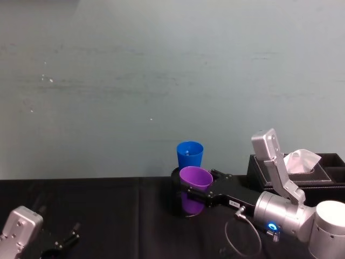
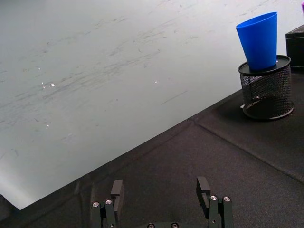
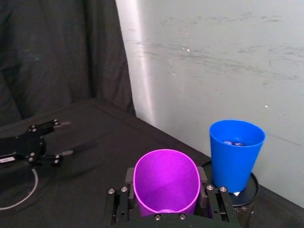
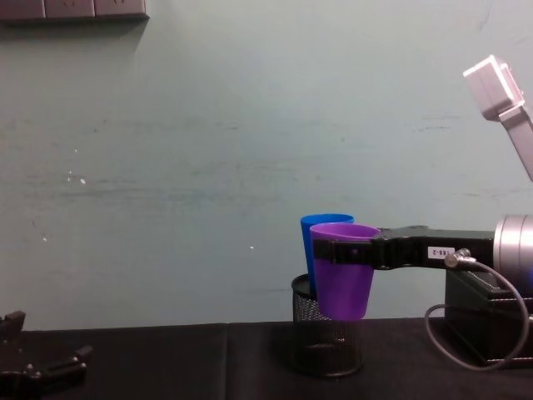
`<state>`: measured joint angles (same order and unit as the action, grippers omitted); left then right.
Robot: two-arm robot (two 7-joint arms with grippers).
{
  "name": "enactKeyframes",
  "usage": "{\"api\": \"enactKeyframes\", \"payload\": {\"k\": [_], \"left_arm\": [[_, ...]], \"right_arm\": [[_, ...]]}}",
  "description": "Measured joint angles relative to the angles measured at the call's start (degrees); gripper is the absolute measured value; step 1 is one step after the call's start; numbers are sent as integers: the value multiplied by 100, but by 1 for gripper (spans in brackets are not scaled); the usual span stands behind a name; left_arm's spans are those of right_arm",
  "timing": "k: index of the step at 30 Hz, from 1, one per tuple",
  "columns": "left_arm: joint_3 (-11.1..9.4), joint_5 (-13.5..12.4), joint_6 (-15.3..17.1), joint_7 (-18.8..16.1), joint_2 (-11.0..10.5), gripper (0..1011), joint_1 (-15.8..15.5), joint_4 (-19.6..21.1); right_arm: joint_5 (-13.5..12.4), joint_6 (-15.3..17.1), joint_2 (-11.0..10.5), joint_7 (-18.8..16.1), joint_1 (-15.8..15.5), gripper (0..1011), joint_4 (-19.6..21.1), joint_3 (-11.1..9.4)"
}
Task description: Pick up one cup with a gripper and tap it against the other cup.
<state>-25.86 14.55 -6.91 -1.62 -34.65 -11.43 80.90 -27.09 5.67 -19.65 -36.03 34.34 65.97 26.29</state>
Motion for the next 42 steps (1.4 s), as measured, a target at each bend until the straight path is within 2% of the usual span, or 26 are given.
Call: {"api": "enactKeyframes", "payload": {"k": [8, 11, 21, 31, 42], "left_arm": [[0, 0, 0, 0, 0, 1000, 0, 0], [0, 0, 0, 0, 0, 1000, 0, 0], [0, 0, 0, 0, 0, 1000, 0, 0], [0, 0, 0, 0, 0, 1000, 0, 0], [0, 0, 0, 0, 0, 1000, 0, 0]], "right_arm": [[-32, -102, -252, -5, -290, 733, 457, 119], [-72, -276, -355, -27, -464, 733, 588, 134], [-115, -756, -500, -219, -775, 733, 653, 223], [-40, -1247, -502, -499, -828, 733, 238, 330], [42, -1519, -344, -735, -716, 733, -319, 427]]}}
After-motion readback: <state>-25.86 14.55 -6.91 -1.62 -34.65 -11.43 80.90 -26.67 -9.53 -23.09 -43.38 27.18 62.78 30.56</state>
